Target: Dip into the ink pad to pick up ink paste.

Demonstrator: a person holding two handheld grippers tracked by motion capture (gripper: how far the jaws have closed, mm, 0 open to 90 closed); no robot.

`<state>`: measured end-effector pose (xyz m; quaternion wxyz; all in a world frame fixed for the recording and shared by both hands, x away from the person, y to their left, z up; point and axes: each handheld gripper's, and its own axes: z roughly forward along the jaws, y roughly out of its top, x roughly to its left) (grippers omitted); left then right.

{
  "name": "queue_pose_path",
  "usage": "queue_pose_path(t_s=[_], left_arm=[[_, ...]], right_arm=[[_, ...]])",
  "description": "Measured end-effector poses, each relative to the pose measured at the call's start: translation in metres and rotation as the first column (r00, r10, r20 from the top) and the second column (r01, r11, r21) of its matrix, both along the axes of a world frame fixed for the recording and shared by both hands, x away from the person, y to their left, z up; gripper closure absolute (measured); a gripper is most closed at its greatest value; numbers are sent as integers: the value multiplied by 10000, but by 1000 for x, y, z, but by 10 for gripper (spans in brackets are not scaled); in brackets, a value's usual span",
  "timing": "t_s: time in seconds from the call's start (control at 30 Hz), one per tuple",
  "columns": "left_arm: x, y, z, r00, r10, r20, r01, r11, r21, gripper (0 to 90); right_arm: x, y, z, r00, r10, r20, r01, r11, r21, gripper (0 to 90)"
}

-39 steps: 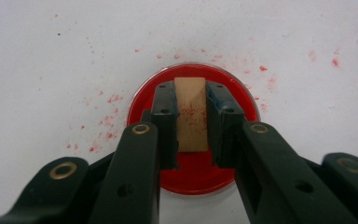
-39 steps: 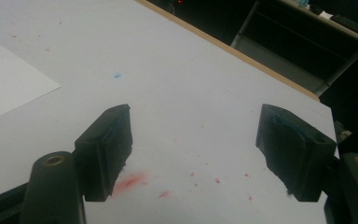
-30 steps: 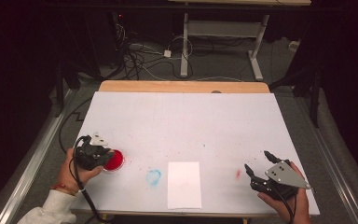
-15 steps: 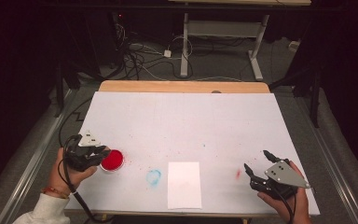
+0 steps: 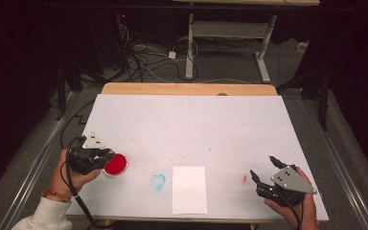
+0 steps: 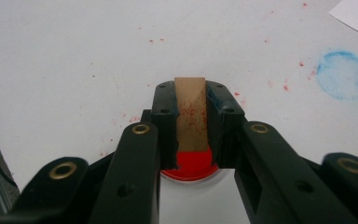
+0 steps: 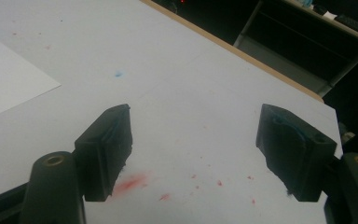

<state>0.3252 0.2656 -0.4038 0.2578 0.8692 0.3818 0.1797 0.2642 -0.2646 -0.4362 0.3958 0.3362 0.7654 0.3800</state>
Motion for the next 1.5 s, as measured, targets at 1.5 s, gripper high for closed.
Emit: queue_pose_path(t_s=[1.5], left_arm=[[30,2,-48,9875,164,-1569,-163,9999,14,741]], right_arm=[[-3,0,-3,9999,-5,-142,-1,9990,-437,261]])
